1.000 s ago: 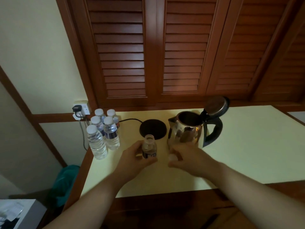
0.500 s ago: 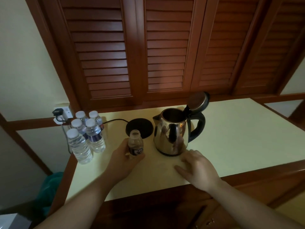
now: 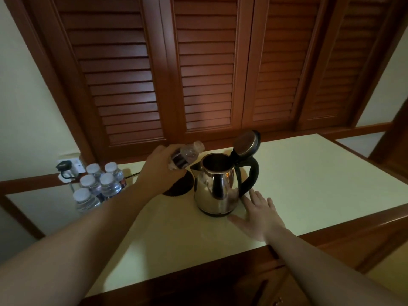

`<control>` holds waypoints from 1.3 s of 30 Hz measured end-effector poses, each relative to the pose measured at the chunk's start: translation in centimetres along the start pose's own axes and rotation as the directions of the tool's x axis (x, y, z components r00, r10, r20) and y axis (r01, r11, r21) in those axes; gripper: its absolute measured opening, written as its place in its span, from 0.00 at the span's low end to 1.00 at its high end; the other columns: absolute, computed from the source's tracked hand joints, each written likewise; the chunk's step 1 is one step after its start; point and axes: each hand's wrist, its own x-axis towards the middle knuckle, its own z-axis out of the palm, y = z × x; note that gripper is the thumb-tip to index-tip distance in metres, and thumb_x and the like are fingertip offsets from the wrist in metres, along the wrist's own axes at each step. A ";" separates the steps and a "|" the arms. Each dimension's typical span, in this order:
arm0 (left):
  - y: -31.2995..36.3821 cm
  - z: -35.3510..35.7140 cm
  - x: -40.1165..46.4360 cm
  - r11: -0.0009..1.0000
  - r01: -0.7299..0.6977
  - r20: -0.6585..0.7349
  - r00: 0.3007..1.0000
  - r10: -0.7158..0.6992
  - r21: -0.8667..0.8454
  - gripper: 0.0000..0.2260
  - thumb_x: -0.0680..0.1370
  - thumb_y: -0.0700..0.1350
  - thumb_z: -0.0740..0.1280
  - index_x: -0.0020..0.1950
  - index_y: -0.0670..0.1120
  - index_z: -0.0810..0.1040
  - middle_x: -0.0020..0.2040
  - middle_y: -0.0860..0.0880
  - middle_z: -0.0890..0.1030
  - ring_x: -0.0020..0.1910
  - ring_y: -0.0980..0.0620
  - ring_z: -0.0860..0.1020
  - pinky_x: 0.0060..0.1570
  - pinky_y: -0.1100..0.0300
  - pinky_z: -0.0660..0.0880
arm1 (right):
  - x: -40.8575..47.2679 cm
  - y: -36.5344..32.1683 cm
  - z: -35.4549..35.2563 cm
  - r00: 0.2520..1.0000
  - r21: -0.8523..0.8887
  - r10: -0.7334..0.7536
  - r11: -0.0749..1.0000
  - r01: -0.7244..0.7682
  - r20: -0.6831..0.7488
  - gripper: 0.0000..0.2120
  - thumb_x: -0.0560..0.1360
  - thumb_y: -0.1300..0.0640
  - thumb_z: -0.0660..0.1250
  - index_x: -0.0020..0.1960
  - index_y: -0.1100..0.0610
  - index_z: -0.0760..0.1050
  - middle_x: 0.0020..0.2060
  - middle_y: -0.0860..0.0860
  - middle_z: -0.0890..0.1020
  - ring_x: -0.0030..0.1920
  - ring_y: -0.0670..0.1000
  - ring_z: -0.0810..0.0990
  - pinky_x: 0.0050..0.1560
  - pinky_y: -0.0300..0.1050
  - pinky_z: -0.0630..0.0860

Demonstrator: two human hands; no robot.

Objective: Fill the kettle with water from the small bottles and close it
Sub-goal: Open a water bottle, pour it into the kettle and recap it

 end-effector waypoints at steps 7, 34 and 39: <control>1.5 -0.9 2.1 0.949 -0.072 0.056 0.997 0.057 0.307 0.31 0.71 0.48 0.76 0.72 0.60 0.72 0.57 0.50 0.73 0.58 0.46 0.76 0.59 0.43 0.75 | -0.1 0.0 -0.3 0.999 -0.011 0.016 1.000 -0.016 0.042 0.49 0.72 0.18 0.44 0.85 0.42 0.40 0.85 0.50 0.42 0.84 0.50 0.39 0.83 0.59 0.38; 3.3 -3.1 3.9 0.766 -0.209 0.119 0.978 0.173 0.607 0.30 0.75 0.50 0.71 0.76 0.61 0.67 0.59 0.50 0.73 0.57 0.48 0.72 0.60 0.50 0.70 | -0.3 0.2 -0.3 0.999 -0.001 0.013 1.000 -0.013 0.039 0.48 0.72 0.18 0.43 0.85 0.42 0.43 0.85 0.50 0.46 0.84 0.50 0.39 0.83 0.58 0.39; 3.4 -3.5 4.0 0.751 -0.219 0.113 0.975 0.191 0.623 0.30 0.76 0.50 0.72 0.76 0.61 0.68 0.60 0.50 0.73 0.59 0.48 0.72 0.59 0.50 0.68 | -0.4 0.2 -0.4 0.999 0.007 0.010 1.000 -0.010 0.047 0.48 0.73 0.19 0.43 0.85 0.43 0.43 0.85 0.50 0.46 0.84 0.49 0.40 0.83 0.58 0.39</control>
